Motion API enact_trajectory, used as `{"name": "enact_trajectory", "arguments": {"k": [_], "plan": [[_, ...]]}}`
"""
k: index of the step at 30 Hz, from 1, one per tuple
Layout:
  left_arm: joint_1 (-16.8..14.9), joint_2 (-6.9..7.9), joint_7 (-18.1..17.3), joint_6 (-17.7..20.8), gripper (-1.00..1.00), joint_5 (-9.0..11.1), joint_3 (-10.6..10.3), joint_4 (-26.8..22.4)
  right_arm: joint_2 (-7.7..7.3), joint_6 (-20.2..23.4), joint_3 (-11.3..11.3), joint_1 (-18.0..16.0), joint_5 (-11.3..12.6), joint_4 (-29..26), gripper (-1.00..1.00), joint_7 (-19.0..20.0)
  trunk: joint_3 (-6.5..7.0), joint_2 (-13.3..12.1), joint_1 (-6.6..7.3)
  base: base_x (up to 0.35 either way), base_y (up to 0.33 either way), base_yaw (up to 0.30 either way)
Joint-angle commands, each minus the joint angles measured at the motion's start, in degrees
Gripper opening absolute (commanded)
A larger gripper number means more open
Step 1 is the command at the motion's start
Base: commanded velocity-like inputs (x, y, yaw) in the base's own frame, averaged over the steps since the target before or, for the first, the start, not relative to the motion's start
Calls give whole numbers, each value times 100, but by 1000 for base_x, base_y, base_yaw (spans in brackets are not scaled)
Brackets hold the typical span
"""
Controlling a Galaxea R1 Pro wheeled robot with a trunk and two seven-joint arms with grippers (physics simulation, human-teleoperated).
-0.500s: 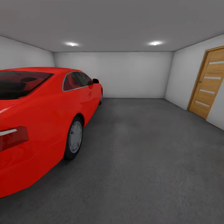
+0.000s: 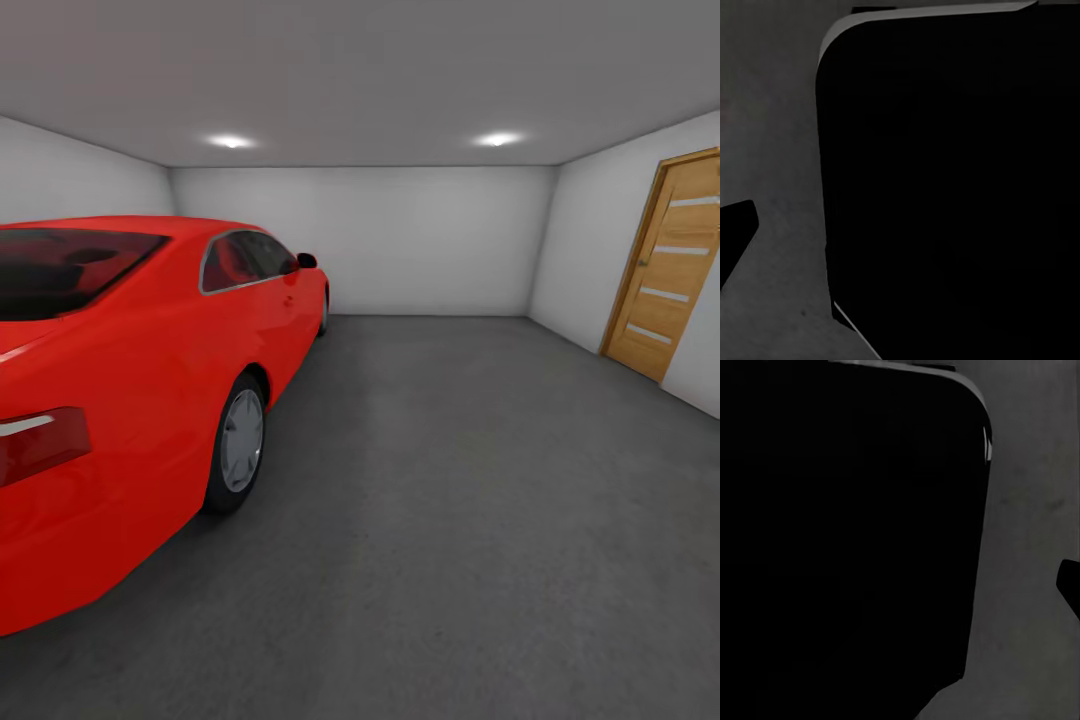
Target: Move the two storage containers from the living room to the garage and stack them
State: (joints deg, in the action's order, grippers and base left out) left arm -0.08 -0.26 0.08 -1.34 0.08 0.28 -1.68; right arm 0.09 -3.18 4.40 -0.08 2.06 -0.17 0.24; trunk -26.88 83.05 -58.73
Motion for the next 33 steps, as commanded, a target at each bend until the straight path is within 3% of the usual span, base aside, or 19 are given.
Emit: {"name": "enact_trajectory", "arguments": {"k": [1, 16, 21, 22, 33], "plan": [[-1, 0, 1, -14, 100, 1, 2, -2, 0, -47, 77, -1, 56, 0, 100, 2, -5, 3, 0, 0, 0, -134], [-1, -2, 3, -16, 100, 1, -1, -15, -1, -112, 561, -1, 536, 0, 100, 4, -5, 3, 0, 0, 0, -257], [-1, 7, -22, -13, 100, 7, -2, -8, -1, -112, 723, -1, 541, 0, 100, 7, -5, 3, 0, 0, 0, -282], [-1, 7, -23, -14, 100, 6, -2, -8, -1, -112, 2205, -1, 541, 0, 100, 7, -5, 3, 0, 0, 0, -282], [-1, 3, -27, -30, 100, 7, 26, -15, -17, -112, 2205, -1, 548, 0, 100, 2, -5, 3, 0, 0, 0, -282]]}}
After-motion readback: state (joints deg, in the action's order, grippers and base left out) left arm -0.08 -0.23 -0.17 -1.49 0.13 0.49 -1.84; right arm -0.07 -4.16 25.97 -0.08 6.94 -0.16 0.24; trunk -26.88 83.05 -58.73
